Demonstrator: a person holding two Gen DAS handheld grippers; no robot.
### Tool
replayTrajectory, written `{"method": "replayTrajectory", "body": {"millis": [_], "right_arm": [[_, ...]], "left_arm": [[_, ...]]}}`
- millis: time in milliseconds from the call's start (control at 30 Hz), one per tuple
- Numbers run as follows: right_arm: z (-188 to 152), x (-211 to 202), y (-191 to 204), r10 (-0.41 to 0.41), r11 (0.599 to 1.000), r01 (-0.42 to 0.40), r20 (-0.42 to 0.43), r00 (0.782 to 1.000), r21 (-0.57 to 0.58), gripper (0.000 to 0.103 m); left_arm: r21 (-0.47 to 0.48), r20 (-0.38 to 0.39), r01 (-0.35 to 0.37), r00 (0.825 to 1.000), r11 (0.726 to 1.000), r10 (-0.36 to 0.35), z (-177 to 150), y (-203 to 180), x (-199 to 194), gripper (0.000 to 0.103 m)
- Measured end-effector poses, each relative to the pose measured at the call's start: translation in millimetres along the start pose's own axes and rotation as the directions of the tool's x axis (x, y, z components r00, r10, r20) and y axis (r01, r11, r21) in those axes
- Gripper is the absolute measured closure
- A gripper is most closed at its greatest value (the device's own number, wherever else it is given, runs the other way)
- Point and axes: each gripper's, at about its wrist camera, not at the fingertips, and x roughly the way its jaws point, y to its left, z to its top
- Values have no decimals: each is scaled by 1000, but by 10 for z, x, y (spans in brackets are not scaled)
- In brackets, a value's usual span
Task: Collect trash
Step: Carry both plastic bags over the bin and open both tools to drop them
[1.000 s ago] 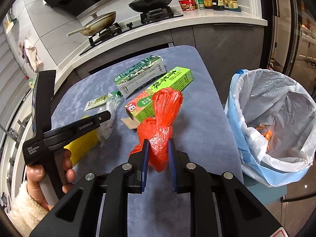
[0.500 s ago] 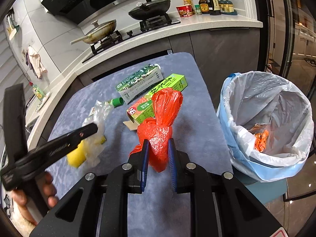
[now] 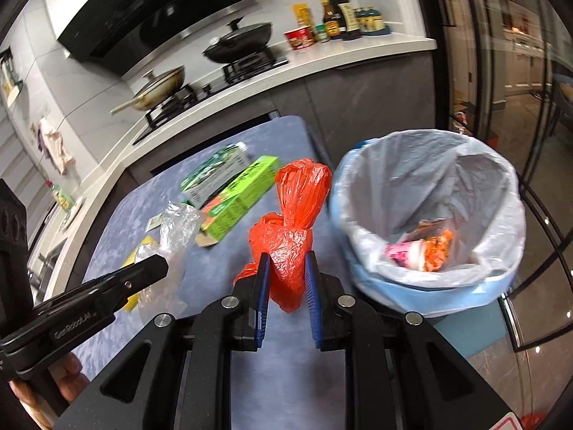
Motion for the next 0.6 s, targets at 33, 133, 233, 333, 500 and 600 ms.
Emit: {"method": "replayTrajectory", "body": {"millis": [33,133,233,333,500,600], "right_arm": [[11,-19,-60,-5,1000,5,5,1000,8,85],[54,-79,-253,-26,999,25,22,999,29,85],[113,-128,-451,-47,998,45,38,998,50,85],[171,-153,-627,-71,995,68,51,996,67,85],[258,-151,-918,-110,990,104,64,992,96,85],[316,-104,-1086,-133,986,125,61,989,113,85]], "left_arm": [[14,-1,10,1000,1000,-10,17,-92,27,88],[39,-3,33,999,999,-33,49,-294,85,88],[69,-3,67,998,995,-67,109,-537,174,88],[92,-10,93,996,991,-93,157,-737,287,88],[130,-23,124,992,984,-122,245,-1029,502,88],[152,-37,143,990,978,-139,291,-1203,651,88]]}}
